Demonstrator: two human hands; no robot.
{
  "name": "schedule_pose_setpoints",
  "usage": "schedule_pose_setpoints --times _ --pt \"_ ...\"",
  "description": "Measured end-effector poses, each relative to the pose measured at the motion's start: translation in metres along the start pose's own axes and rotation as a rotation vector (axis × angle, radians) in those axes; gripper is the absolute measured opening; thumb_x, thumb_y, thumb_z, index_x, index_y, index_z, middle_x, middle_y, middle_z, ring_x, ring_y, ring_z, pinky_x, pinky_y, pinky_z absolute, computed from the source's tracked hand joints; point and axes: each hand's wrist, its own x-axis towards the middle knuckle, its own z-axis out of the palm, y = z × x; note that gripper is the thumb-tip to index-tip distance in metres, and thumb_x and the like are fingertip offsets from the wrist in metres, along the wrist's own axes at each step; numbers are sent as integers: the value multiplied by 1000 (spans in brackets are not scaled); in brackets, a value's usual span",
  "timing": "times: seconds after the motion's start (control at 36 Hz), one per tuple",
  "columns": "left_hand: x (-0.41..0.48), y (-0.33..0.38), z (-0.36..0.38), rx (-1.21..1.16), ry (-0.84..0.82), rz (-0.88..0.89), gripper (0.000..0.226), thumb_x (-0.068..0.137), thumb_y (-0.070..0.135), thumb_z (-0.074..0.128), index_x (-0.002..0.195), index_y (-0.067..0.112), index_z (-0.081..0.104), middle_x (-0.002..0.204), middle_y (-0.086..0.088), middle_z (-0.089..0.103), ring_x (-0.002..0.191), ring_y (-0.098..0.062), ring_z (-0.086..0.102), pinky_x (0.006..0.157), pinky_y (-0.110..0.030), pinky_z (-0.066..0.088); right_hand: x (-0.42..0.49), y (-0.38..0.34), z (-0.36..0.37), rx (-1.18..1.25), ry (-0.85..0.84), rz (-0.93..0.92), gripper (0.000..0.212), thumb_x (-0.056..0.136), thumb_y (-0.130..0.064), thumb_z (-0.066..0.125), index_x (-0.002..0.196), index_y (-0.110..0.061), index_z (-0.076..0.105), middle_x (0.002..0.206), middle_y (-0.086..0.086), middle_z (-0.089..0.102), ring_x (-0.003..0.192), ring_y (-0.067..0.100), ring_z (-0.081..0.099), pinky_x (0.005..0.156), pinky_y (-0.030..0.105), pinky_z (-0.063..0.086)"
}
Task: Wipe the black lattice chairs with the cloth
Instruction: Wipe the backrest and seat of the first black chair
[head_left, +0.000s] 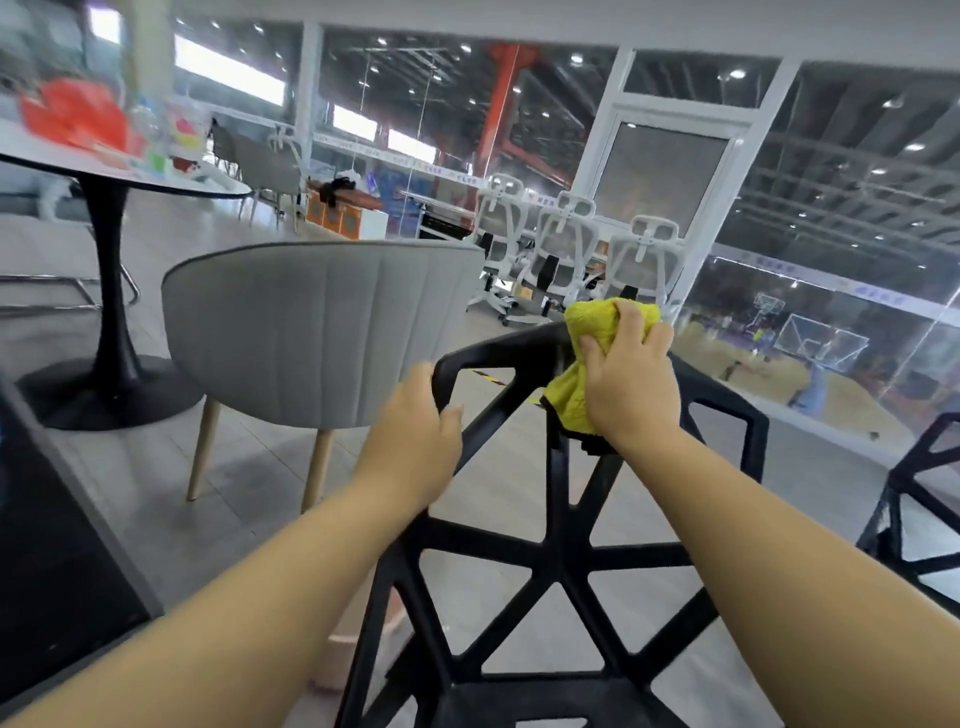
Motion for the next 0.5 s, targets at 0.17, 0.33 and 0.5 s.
schedule_pose_setpoints --times 0.17,0.33,0.5 --pt "45 51 9 214 -56 138 36 97 14 42 132 9 39 132 -11 46 118 -26 43 90 -34 37 16 18 -13 26 170 94 46 97 -37 44 135 -13 33 121 19 37 96 39 49 68 36 35" --pt "58 53 36 641 -49 229 25 98 24 39 120 15 45 116 -5 53 100 -24 50 76 -31 31 35 43 -11 20 92 210 49 96 -44 44 136 -18 32 124 19 34 105 41 45 85 45 41" --pt "60 43 45 659 75 279 27 99 24 34 124 19 45 119 -1 52 106 -23 46 73 -30 22 15 22 26 67 -92 78 62 96 -49 38 148 -24 16 136 19 22 113 41 39 94 44 36"
